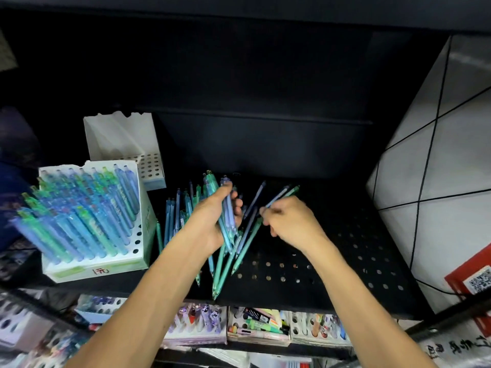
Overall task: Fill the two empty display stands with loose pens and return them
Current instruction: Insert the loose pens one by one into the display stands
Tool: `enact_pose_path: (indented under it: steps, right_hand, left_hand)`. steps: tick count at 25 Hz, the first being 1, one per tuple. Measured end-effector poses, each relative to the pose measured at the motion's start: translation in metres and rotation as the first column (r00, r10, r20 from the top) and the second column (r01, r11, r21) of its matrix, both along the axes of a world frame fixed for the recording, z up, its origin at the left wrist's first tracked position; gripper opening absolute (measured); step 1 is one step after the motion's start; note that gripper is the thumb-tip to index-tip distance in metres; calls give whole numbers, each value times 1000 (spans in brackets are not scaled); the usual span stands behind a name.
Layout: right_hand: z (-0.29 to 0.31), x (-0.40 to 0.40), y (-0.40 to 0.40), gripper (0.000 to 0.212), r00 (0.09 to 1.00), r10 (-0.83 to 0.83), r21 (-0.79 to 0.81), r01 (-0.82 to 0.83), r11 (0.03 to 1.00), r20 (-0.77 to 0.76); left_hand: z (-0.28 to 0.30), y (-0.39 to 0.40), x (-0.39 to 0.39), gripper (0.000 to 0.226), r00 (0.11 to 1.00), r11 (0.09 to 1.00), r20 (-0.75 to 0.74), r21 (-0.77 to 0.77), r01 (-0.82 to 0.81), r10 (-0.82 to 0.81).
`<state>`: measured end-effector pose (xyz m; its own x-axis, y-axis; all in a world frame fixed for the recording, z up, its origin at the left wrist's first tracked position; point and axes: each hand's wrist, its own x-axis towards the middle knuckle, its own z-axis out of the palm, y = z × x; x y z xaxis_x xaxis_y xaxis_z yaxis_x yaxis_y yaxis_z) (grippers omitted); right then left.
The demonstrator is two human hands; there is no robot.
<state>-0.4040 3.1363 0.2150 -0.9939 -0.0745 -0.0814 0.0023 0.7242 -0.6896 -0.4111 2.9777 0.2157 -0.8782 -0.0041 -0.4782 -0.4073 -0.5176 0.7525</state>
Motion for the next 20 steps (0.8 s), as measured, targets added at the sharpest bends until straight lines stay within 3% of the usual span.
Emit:
enact_pose_path:
  steps: [3,7,10,16,18,20]
  right_hand:
    - [-18,1,-15,47,1000,-3,227,3,974,1]
    - [-24,-1,-16,42,999,-44,247,39,968,15]
    - [-19,-1,-14,31,996,-86,373,74,925,16]
    - [-18,1,0,31,992,-124,439,95,893,36]
    - [-20,1,10,28,986,-148,377,110,920,75]
    - [-16,3,18,23,966,-214,43,210,977,145]
  left_hand:
    - [3,-6,3,21,997,998,53,21,-53,51]
    - [3,-7,9,14,996,998,61,10,-64,63]
    - [1,-8,9,12,997,998,49,32,-61,60]
    - [1,-3,8,9,1000,998,7,61,18,-18]
    - [-4,-3,5,29,999,999,-26,22,44,-44]
    - [-11,-1,4,63,995,995,-55,-64,79,-83]
